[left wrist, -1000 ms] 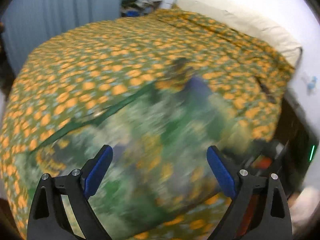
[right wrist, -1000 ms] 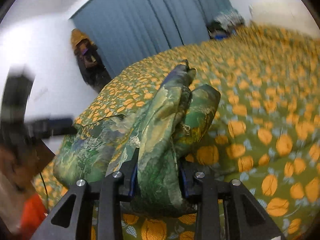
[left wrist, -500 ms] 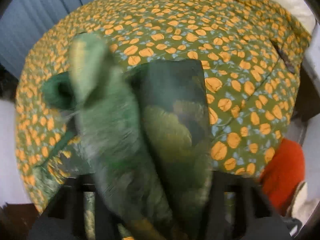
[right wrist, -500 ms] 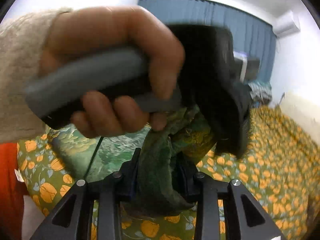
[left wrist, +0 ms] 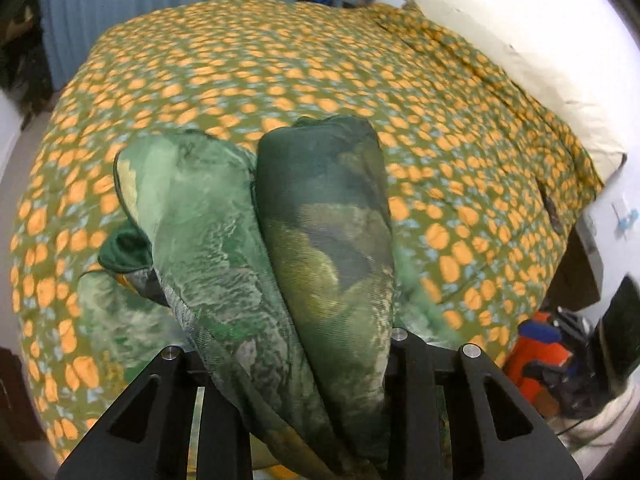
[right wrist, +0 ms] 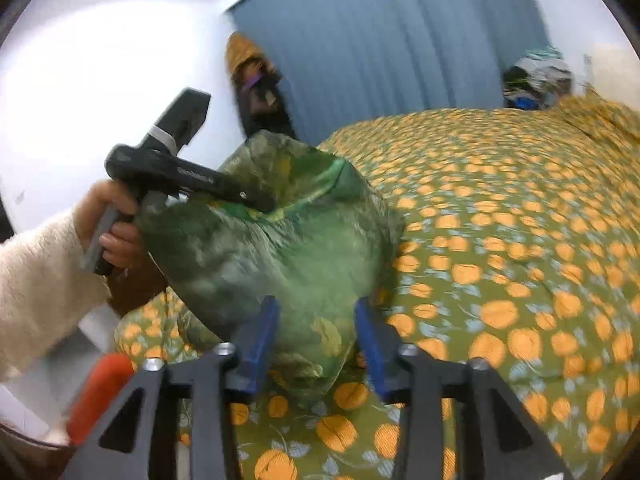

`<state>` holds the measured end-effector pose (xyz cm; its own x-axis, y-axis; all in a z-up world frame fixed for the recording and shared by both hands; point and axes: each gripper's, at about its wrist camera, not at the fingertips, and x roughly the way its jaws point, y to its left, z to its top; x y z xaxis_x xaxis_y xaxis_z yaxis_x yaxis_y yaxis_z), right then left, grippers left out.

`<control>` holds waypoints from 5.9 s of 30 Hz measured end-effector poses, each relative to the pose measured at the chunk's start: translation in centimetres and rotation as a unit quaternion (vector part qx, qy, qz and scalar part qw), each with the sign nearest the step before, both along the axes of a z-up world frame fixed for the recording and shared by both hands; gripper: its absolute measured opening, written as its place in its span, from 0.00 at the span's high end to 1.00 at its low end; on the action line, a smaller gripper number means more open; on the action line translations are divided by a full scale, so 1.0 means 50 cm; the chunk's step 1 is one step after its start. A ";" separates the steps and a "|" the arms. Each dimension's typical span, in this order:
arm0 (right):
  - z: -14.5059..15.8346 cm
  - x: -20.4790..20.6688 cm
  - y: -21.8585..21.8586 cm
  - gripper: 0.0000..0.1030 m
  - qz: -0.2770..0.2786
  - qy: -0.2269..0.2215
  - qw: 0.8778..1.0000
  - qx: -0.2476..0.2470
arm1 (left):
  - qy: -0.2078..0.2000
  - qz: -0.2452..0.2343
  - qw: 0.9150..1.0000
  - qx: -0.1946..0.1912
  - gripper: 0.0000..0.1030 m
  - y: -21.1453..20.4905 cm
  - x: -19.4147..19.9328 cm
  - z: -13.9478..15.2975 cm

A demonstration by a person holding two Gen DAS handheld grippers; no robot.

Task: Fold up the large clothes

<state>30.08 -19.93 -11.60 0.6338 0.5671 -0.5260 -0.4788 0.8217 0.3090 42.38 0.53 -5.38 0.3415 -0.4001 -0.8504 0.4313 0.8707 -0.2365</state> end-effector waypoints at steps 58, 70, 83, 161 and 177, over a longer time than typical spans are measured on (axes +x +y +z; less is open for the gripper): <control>-0.045 0.151 0.501 0.70 0.067 0.067 0.991 -0.093 | 0.119 0.223 0.953 -0.166 0.39 0.427 0.033 -0.337; -0.293 0.532 0.530 0.72 0.015 0.262 0.957 -0.122 | 0.104 0.230 0.959 -0.132 0.39 0.403 0.043 -0.348; -0.138 0.193 0.358 0.71 0.107 0.138 0.973 -0.152 | 0.089 0.222 0.960 -0.146 0.37 0.406 0.033 -0.346; -0.036 0.035 0.275 0.20 -0.123 0.012 0.918 -0.378 | -0.060 0.257 0.964 0.031 0.01 0.322 -0.083 -0.187; -0.022 0.031 0.242 0.20 -0.143 0.015 0.927 -0.348 | -0.089 0.266 0.959 0.034 0.01 0.322 -0.186 -0.131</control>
<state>31.63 -7.82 -12.71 0.6853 -0.1039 -0.7208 -0.2114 0.9188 -0.3334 33.08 16.64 -11.92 0.6244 -0.0739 -0.7776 -0.0509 0.9895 -0.1349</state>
